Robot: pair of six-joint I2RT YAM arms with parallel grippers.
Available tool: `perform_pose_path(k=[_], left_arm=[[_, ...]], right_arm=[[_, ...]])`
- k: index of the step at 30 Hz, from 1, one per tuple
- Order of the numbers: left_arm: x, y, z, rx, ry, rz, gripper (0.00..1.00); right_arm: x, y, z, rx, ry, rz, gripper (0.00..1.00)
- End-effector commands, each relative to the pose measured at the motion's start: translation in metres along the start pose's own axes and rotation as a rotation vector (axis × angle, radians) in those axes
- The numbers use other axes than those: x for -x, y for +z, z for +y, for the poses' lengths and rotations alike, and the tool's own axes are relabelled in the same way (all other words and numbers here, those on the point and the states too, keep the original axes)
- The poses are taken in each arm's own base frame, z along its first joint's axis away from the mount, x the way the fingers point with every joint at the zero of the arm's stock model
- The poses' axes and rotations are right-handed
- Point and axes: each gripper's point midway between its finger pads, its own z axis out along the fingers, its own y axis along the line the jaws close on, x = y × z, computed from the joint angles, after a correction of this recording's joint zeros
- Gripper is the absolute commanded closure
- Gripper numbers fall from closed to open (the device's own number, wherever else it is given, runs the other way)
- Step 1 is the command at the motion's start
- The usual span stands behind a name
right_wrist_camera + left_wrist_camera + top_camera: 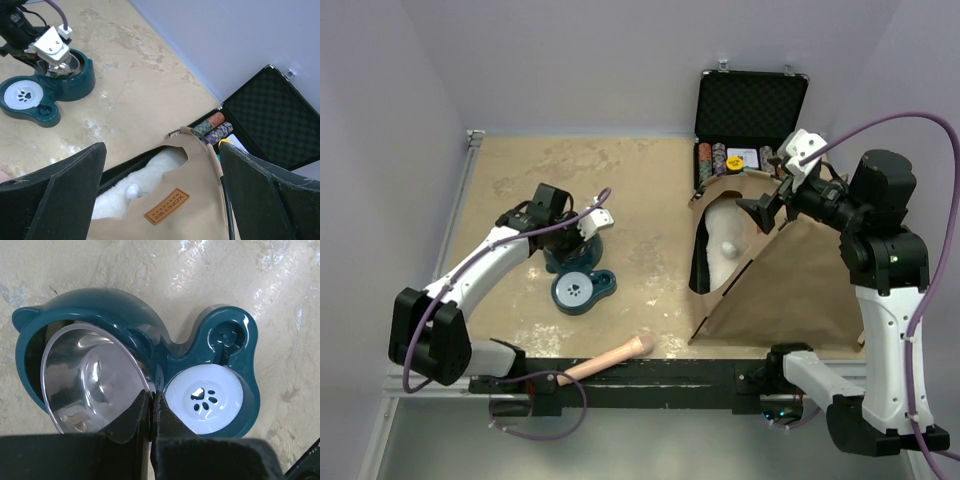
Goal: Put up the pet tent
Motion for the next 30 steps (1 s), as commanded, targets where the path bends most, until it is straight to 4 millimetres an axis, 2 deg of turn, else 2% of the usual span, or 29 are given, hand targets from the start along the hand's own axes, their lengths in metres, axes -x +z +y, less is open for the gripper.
perform_pose_path(k=[1, 8, 9, 12, 14, 15, 16, 17, 21, 24, 28, 30], left_arm=[[0.008, 0.016, 0.013, 0.029, -0.033, -0.041, 1.0], [0.01, 0.038, 0.025, -0.026, -0.139, -0.055, 1.0], [0.011, 0.041, 0.026, -0.04, -0.158, -0.056, 0.97], [0.015, 0.042, 0.022, -0.09, -0.189, -0.045, 0.72], [0.026, 0.031, 0.021, -0.11, -0.172, -0.07, 0.56], [0.03, 0.024, 0.022, -0.106, -0.15, -0.08, 0.41], [0.035, 0.016, 0.024, -0.096, -0.117, -0.092, 0.31], [0.04, 0.007, 0.027, -0.079, -0.089, -0.103, 0.27], [0.048, -0.019, 0.032, -0.072, 0.061, -0.082, 0.27], [0.05, -0.03, 0.035, -0.079, 0.206, -0.039, 0.27], [0.046, -0.025, 0.02, -0.146, 0.386, 0.005, 0.23], [0.05, -0.016, 0.002, -0.181, 0.468, 0.011, 0.23]], right_arm=[[0.012, -0.009, 0.003, -0.015, -0.02, -0.037, 0.02], [0.009, -0.01, 0.003, -0.022, -0.02, -0.025, 0.02], [0.009, -0.01, 0.003, -0.023, -0.018, -0.023, 0.02], [0.008, -0.01, 0.002, -0.029, -0.023, -0.017, 0.02], [0.009, -0.011, 0.0, -0.037, -0.03, -0.012, 0.01], [0.008, -0.011, 0.0, -0.038, -0.031, -0.009, 0.02], [0.007, -0.012, -0.001, -0.042, -0.033, -0.005, 0.01], [0.007, -0.013, 0.001, -0.041, -0.035, -0.004, 0.02], [0.006, -0.015, 0.002, -0.043, -0.035, -0.004, 0.02], [0.005, -0.015, 0.003, -0.04, -0.031, -0.002, 0.02], [0.003, -0.013, 0.004, -0.035, -0.019, 0.001, 0.02], [0.003, -0.014, 0.004, -0.036, -0.019, -0.002, 0.01]])
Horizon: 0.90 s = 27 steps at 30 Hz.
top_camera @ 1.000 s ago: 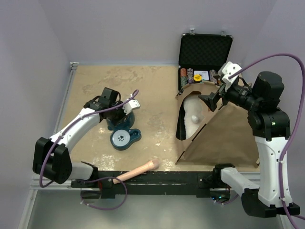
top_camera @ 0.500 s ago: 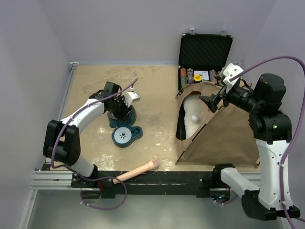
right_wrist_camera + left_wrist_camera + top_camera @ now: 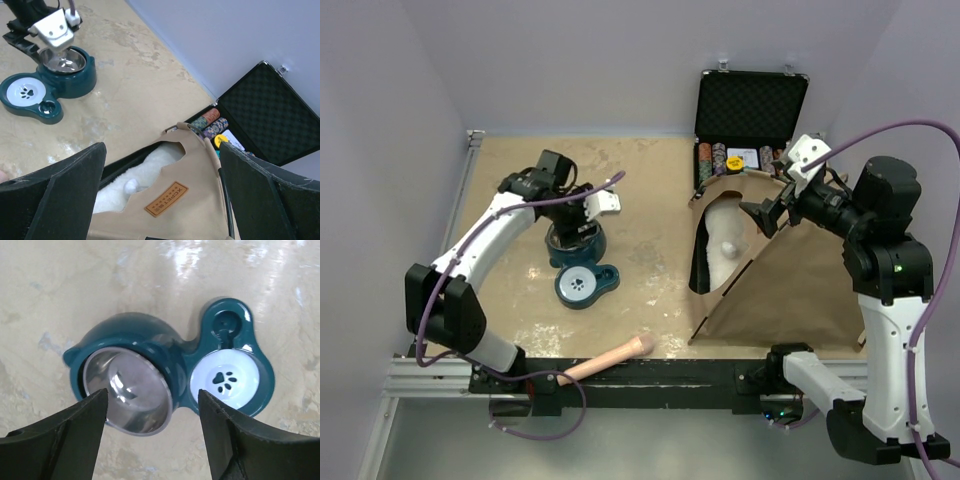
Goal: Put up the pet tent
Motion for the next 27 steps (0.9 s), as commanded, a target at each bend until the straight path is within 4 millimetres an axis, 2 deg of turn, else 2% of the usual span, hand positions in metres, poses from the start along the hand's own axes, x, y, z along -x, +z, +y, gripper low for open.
perform_pose_path(k=[1, 3, 6, 8, 12, 16, 18, 21, 22, 23, 24, 27], left_arm=[[0.012, 0.01, -0.039, -0.115, 0.251, 0.031, 0.23], [0.025, 0.023, -0.062, -0.162, 0.293, 0.021, 0.24], [0.031, 0.043, -0.08, -0.153, 0.3, 0.006, 0.21], [0.027, 0.056, -0.086, -0.141, 0.297, 0.018, 0.2], [0.007, 0.08, -0.085, -0.107, 0.285, 0.076, 0.13], [0.007, 0.102, -0.068, -0.002, 0.277, 0.087, 0.12], [0.009, 0.116, -0.056, 0.024, 0.226, 0.11, 0.15], [0.01, 0.137, -0.042, 0.018, 0.127, 0.133, 0.28], [0.009, 0.144, -0.033, 0.017, 0.078, 0.138, 0.33], [0.007, 0.149, -0.021, 0.022, 0.028, 0.146, 0.43], [0.003, 0.157, -0.015, 0.017, -0.013, 0.163, 0.47], [-0.01, 0.172, 0.028, 0.041, -0.204, 0.181, 0.63]], right_arm=[[0.002, -0.004, 0.002, -0.005, 0.0, -0.007, 0.01], [0.002, -0.005, 0.002, -0.009, 0.0, -0.004, 0.02], [0.001, -0.008, 0.004, -0.015, 0.004, 0.001, 0.02], [0.0, -0.01, 0.005, -0.018, 0.007, 0.004, 0.02], [-0.003, -0.014, 0.008, -0.027, 0.013, 0.011, 0.01], [-0.004, -0.013, 0.009, -0.026, 0.024, 0.01, 0.02], [-0.004, -0.012, 0.008, -0.026, 0.026, 0.009, 0.02], [-0.003, -0.012, 0.006, -0.033, 0.026, 0.012, 0.01], [-0.004, -0.013, 0.006, -0.036, 0.026, 0.016, 0.01], [-0.004, -0.013, 0.006, -0.038, 0.026, 0.019, 0.02], [-0.004, -0.014, 0.006, -0.039, 0.026, 0.02, 0.02], [-0.005, -0.015, 0.006, -0.047, 0.025, 0.025, 0.01]])
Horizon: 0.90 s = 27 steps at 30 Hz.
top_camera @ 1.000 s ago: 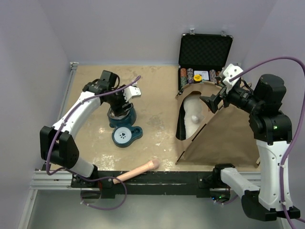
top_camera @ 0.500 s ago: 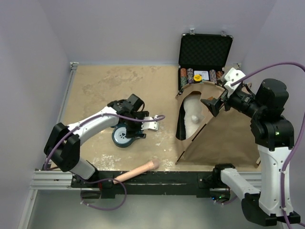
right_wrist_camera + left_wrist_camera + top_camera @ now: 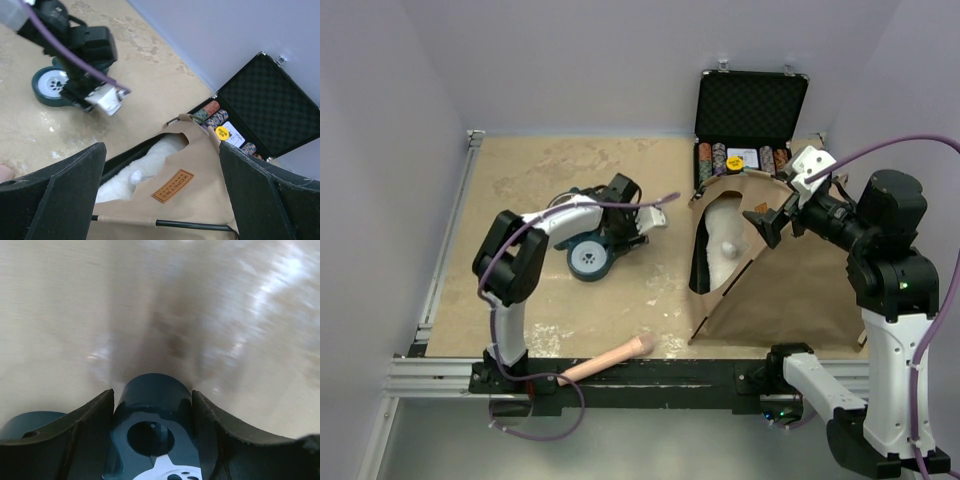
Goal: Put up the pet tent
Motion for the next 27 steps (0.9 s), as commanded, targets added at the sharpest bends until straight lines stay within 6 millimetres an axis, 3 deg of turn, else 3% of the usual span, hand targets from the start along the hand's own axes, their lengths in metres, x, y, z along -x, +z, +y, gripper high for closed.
perform_pose_path(k=[1, 8, 12, 15, 17, 18, 20, 21, 24, 27], left_arm=[[-0.013, 0.02, 0.078, 0.077, -0.336, -0.016, 0.64], [-0.022, 0.031, 0.183, 0.181, -0.844, -0.12, 0.61], [-0.047, 0.033, 0.222, 0.385, -1.015, -0.114, 0.6], [-0.052, 0.022, 0.254, 0.423, -1.078, -0.196, 0.5], [-0.036, -0.004, 0.278, 0.447, -1.006, -0.311, 0.38], [-0.023, -0.026, 0.29, 0.483, -0.955, -0.376, 0.33], [0.008, -0.076, 0.306, 0.558, -0.786, -0.473, 0.06], [0.021, -0.102, 0.311, 0.597, -0.735, -0.514, 0.0], [0.048, -0.178, 0.312, 0.668, -0.653, -0.59, 0.0], [0.046, -0.227, 0.293, 0.687, -0.686, -0.555, 0.0]], right_arm=[[0.0, -0.003, -0.002, -0.025, 0.011, 0.01, 0.01], [-0.003, -0.006, -0.004, -0.046, 0.017, 0.028, 0.02], [-0.002, -0.009, -0.006, -0.063, 0.021, 0.036, 0.02], [-0.003, -0.012, -0.006, -0.068, 0.029, 0.047, 0.02], [-0.001, -0.013, -0.007, -0.074, 0.028, 0.047, 0.01], [0.0, -0.013, -0.007, -0.074, 0.028, 0.046, 0.01], [0.003, -0.012, -0.009, -0.076, 0.025, 0.038, 0.02], [0.004, -0.011, -0.011, -0.079, 0.021, 0.034, 0.02], [0.015, -0.006, -0.016, -0.084, 0.009, -0.013, 0.01], [0.031, 0.002, -0.022, -0.082, 0.019, -0.083, 0.01]])
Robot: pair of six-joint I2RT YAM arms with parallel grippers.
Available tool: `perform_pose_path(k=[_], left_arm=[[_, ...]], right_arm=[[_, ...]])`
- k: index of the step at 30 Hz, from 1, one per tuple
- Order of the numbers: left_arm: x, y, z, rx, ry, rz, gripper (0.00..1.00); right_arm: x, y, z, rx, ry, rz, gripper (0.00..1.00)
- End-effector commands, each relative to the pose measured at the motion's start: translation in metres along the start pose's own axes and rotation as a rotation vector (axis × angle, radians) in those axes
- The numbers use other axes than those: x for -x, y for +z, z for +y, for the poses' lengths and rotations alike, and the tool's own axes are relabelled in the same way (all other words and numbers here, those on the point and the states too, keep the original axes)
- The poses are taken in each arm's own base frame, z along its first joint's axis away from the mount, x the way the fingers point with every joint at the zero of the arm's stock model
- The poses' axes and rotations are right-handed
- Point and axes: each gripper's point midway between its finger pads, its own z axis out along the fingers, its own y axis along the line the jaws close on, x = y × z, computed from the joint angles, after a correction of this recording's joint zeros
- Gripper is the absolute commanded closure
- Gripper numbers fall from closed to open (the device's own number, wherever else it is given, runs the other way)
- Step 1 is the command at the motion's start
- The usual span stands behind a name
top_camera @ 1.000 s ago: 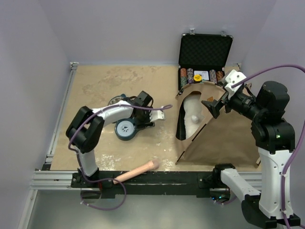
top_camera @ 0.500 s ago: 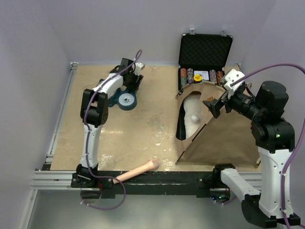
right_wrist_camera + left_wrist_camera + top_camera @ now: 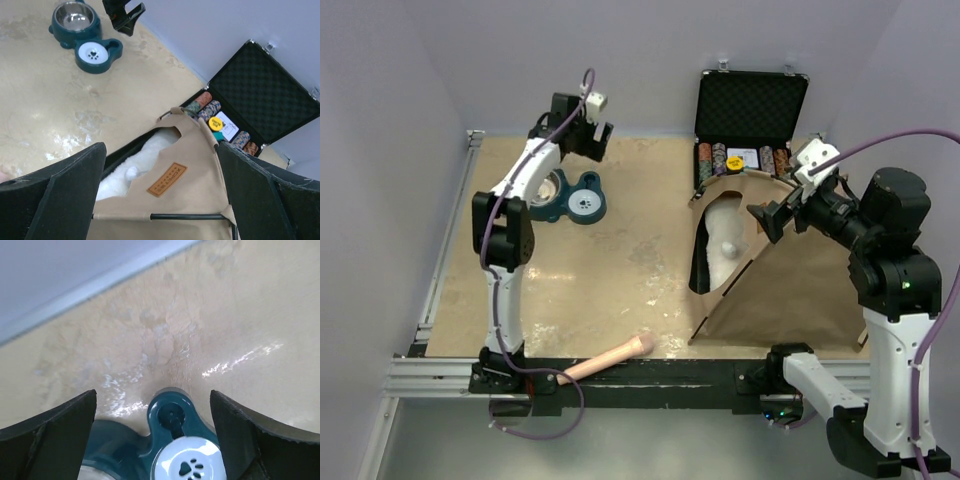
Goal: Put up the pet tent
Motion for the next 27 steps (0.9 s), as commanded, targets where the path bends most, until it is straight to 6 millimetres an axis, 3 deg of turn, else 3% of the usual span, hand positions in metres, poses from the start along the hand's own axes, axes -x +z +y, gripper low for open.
perform_pose_path(k=[1, 6, 9, 13, 16, 20, 23, 27], left_arm=[[0.118, -0.14, 0.01, 0.069, 0.061, -0.24, 0.0], [0.083, -0.226, 0.013, 0.097, 0.027, -0.182, 0.0], [0.048, -0.268, 0.008, 0.079, -0.017, -0.15, 0.0], [0.005, -0.316, -0.005, 0.06, -0.078, -0.12, 0.0], [-0.031, -0.332, -0.017, 0.034, -0.118, -0.081, 0.0], [-0.071, -0.34, -0.026, 0.007, -0.166, -0.034, 0.0], [-0.081, -0.344, -0.03, -0.002, -0.177, -0.02, 0.0], [-0.066, -0.343, -0.029, -0.014, -0.168, -0.047, 0.0]], right_arm=[[0.044, 0.007, -0.013, -0.019, -0.002, -0.159, 0.01], [0.066, 0.027, -0.011, 0.054, 0.081, -0.273, 0.01], [0.074, 0.037, -0.014, 0.074, 0.14, -0.32, 0.01], [0.068, 0.063, -0.021, 0.044, 0.222, -0.327, 0.02], [0.063, 0.087, -0.006, 0.029, 0.261, -0.304, 0.01], [0.058, 0.093, -0.002, 0.035, 0.306, -0.311, 0.01], [0.055, 0.092, -0.004, 0.021, 0.299, -0.303, 0.01], [0.06, 0.087, -0.006, 0.005, 0.29, -0.314, 0.01]])
